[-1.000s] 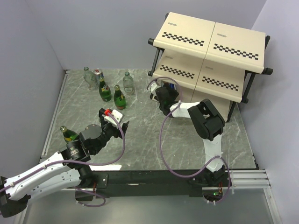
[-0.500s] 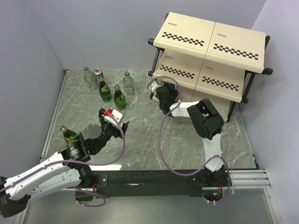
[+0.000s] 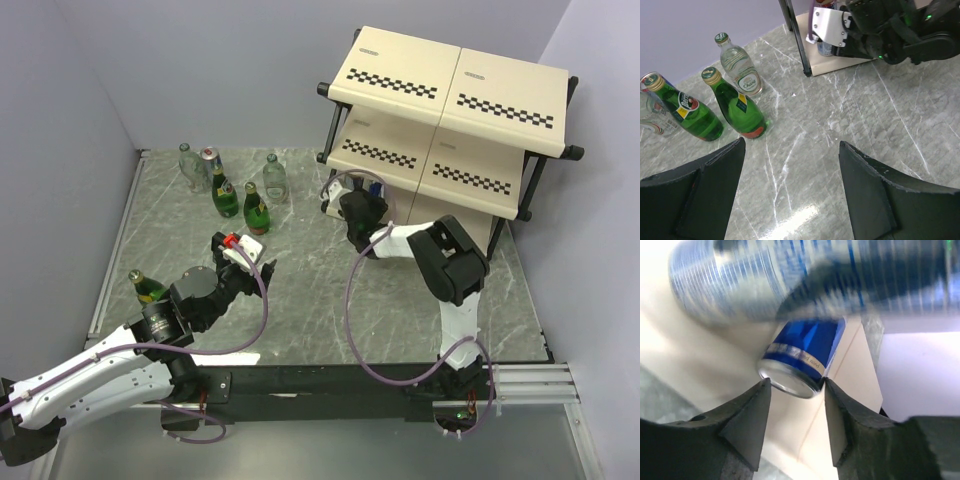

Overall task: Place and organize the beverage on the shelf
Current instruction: Adjust the drink on the shelf.

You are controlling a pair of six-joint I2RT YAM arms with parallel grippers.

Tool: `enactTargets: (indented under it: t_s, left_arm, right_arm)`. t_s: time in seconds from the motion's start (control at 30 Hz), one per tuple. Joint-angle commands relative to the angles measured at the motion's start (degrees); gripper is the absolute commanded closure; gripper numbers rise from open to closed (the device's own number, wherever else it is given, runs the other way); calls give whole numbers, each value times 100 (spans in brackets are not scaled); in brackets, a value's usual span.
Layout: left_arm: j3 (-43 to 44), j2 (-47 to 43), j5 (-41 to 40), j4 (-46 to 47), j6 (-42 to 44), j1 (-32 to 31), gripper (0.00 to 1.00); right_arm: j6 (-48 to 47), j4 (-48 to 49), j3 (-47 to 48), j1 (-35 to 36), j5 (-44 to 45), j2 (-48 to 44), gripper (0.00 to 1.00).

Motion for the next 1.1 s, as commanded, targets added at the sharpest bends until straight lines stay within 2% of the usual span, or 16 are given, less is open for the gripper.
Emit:
enactTargets:
  t_s: [0.0, 0.23, 0.43, 0.6, 0.63, 0.7, 0.73, 0.77, 0.9, 1.07]
  left_arm:
    - [12, -35, 81, 115, 65, 22, 19]
    - [12, -17, 90, 107, 57, 22, 19]
    - [12, -17, 90, 115, 65, 31, 19]
    - [20, -17, 108, 106, 57, 31, 19]
    - [20, -17, 108, 106, 65, 40, 19]
    - [29, -17, 125, 98, 57, 40, 19]
    - [29, -8, 134, 98, 65, 40, 19]
    - [29, -17, 125, 98, 65, 40, 19]
    - [20, -35, 108, 89, 65, 31, 19]
    - [20, -35, 143, 89, 57, 40, 19]
  right_arm:
    - [131, 85, -275, 11, 76, -508, 65]
    - [237, -12, -811, 90, -4, -1106, 66]
    - [448, -372, -934, 152, -118, -1396, 71]
    - [465, -381, -1066, 161, -153, -1607, 72]
    - [509, -425, -1005, 160, -170, -1634, 69]
    - [745, -635, -856, 160, -188, -1581, 57]
    - [825, -714, -664, 169, -188, -1538, 47]
    - [887, -776, -575, 195, -179, -1424, 45]
    - [791, -514, -372, 345, -13, -1125, 41]
    - [834, -320, -39, 398, 137, -800, 44]
